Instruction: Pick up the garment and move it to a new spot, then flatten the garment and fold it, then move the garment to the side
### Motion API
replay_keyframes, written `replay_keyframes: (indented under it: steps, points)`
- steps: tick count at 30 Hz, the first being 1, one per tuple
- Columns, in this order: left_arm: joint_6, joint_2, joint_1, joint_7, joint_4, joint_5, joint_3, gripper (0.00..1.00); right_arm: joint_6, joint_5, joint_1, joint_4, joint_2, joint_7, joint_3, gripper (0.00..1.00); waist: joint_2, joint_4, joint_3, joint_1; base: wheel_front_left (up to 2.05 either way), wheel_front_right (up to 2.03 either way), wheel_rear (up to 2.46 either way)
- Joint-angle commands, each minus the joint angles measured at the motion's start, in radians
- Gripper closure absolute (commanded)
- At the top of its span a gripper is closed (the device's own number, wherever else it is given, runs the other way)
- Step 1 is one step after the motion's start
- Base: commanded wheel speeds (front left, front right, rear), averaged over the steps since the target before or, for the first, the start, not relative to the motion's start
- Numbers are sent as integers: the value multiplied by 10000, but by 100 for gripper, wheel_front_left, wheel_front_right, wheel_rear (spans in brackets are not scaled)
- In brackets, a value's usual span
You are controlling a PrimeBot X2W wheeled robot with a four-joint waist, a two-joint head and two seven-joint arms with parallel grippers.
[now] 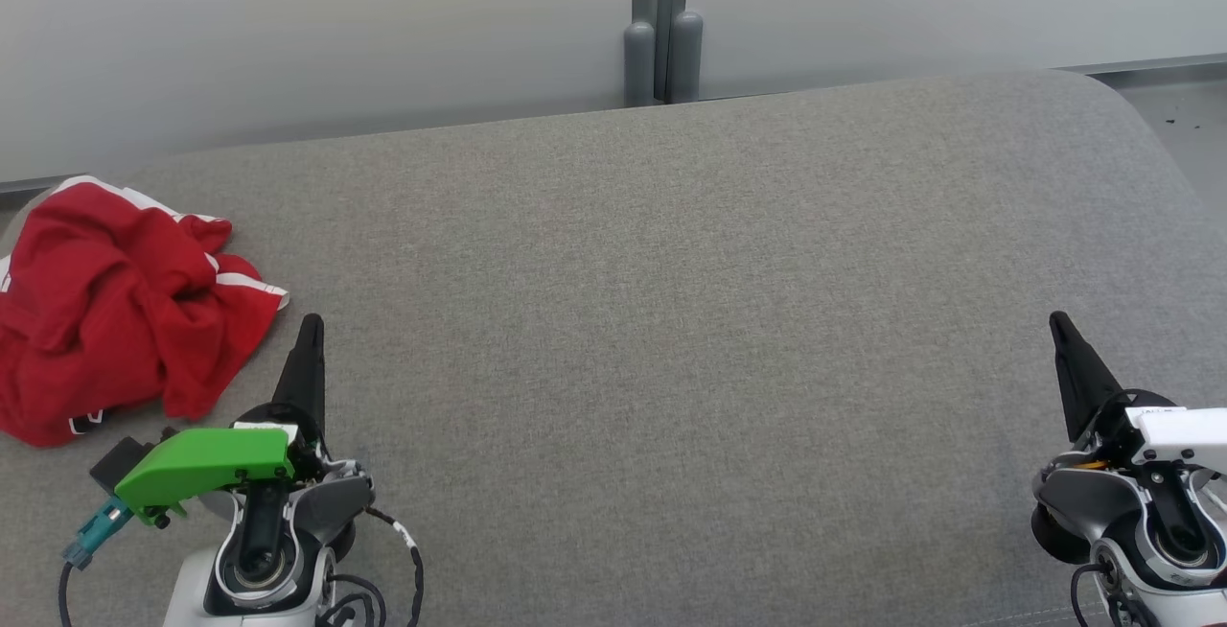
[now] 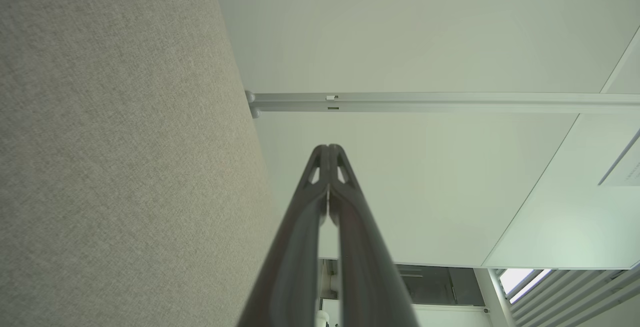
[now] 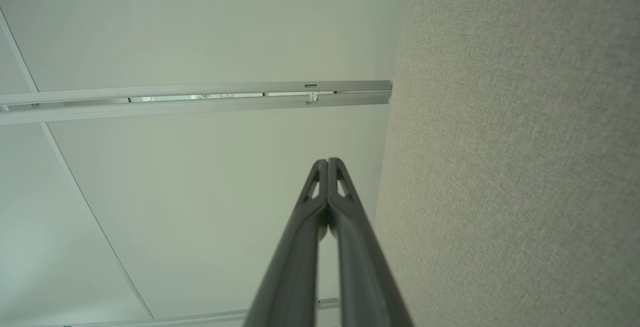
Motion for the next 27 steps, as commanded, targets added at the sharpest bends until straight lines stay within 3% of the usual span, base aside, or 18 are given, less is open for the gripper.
replay_keyframes:
  steps: [1, 27]
  points:
    - [-44, 48, -76, 14, -42, -50, 25, 100, 8, 26, 162, -31, -41, -53, 9, 100, 0, 0, 0, 0, 0, 0, 0]
    - [-43, 48, -75, 13, -43, -49, 24, 100, 8, 93, 166, -51, -94, -86, 75, 100, 0, 0, 0, 0, 0, 0, 0]
